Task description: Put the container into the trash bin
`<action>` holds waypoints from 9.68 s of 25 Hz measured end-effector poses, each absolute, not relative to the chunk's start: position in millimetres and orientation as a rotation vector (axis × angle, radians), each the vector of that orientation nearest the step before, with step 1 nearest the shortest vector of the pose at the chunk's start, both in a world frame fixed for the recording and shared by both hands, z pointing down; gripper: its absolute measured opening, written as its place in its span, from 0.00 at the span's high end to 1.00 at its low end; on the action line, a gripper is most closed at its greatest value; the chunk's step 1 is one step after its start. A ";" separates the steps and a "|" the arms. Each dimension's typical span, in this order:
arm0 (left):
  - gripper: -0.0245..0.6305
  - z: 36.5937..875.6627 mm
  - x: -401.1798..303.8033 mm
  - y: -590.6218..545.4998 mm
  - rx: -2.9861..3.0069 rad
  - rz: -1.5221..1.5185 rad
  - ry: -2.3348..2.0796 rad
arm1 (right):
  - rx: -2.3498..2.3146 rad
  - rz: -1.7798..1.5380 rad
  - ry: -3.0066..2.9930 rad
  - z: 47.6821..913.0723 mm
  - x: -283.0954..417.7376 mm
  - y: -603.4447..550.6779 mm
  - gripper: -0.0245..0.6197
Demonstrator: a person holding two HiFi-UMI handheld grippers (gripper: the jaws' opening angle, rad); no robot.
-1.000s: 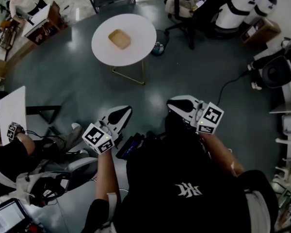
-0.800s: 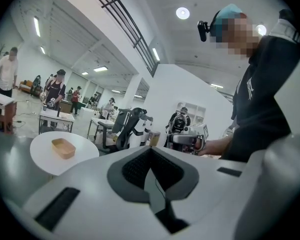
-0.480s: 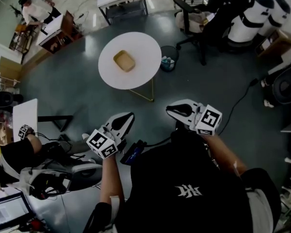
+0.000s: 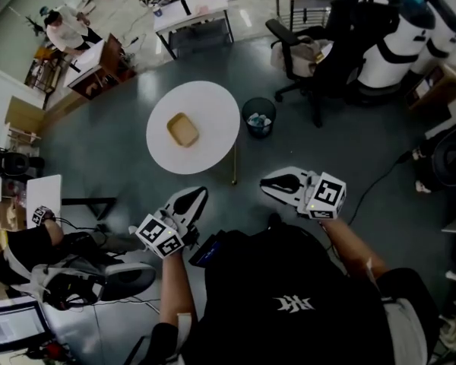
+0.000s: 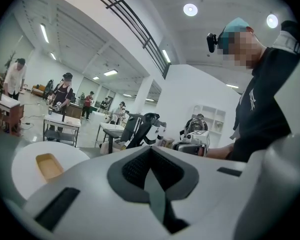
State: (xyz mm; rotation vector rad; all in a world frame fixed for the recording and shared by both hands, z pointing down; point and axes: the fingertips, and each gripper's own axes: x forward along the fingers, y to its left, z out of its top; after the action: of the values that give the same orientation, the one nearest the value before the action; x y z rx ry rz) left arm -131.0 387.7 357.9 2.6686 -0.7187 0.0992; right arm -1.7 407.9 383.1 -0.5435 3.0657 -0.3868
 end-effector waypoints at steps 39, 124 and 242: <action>0.96 398.6 -165.3 111.4 2.501 0.021 -0.996 | -0.615 -0.452 3.092 387.2 48.6 119.2 0.89; 0.68 722.6 -284.6 92.0 0.678 -0.638 -1.812 | 1.461 -0.178 3.749 719.4 -335.7 -65.4 0.68; 0.93 589.7 -3.1 -127.4 1.658 0.064 -1.063 | -1.245 -0.693 3.481 545.4 123.7 -194.2 0.87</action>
State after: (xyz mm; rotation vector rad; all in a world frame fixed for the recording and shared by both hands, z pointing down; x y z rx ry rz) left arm -3.1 -127.4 589.7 1.6581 -1.0628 0.0645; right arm 123.7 -194.2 545.4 -1.2452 3.4809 -0.6926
